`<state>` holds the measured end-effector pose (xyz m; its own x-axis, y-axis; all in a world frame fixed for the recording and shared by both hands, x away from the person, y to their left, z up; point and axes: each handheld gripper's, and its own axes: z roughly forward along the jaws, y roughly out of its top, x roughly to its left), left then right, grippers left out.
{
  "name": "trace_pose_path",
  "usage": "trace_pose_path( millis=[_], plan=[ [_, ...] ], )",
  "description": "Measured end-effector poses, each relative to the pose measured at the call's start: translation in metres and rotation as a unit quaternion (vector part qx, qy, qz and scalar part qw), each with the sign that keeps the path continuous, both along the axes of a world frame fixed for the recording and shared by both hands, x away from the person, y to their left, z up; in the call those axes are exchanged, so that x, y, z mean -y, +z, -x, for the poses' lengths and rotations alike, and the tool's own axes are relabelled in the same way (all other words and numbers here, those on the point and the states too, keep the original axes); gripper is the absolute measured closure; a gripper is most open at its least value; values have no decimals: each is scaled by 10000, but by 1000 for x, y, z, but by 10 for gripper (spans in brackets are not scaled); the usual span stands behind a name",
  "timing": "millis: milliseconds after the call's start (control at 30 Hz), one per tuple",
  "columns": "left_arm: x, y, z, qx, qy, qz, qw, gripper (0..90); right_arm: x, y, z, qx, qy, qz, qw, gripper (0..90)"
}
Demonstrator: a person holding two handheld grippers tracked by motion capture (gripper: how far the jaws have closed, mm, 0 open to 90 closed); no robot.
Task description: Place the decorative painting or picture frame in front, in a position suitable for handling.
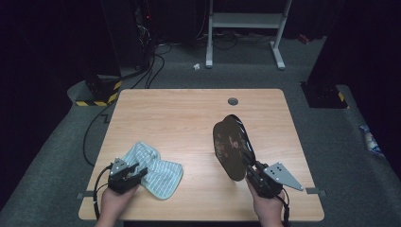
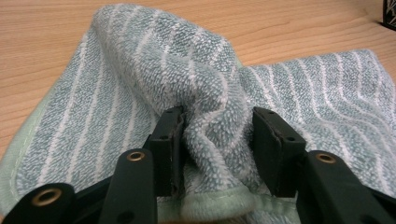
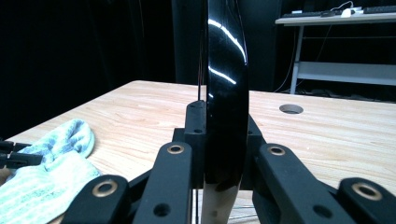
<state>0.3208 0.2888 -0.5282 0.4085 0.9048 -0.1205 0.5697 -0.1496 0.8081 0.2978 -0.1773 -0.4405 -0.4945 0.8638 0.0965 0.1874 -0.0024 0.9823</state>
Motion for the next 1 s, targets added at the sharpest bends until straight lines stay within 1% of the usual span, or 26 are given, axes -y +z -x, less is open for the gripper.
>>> trace_pose_path(
  millis=[133,267,400,533,700,833,900,1000],
  plan=[
    [0,0,0,-1,-2,-4,10000,546,0,-1,0,40,3,-25,10000,795],
    [0,0,0,-1,-2,-4,10000,546,1,-1,-2,30,-14,-40,10000,792],
    [0,0,0,-1,2,2,10000,546,1,-1,-9,-41,-5,-79,10000,789],
    [0,0,0,-2,-3,-4,10000,546,-2,-2,-16,-59,-4,-132,9999,788],
    [0,0,0,-1,-3,-2,10000,545,-5,-3,-19,-52,-10,-125,9999,783],
    [0,0,0,0,-4,1,10000,545,-6,-5,-22,-191,-1,-124,9997,740],
    [0,0,0,0,-5,2,10000,545,-6,-6,-23,-214,-1,-167,9996,727],
    [0,0,0,-2,-3,4,10000,545,-5,-6,-23,-244,33,-172,9995,675]
  ],
)
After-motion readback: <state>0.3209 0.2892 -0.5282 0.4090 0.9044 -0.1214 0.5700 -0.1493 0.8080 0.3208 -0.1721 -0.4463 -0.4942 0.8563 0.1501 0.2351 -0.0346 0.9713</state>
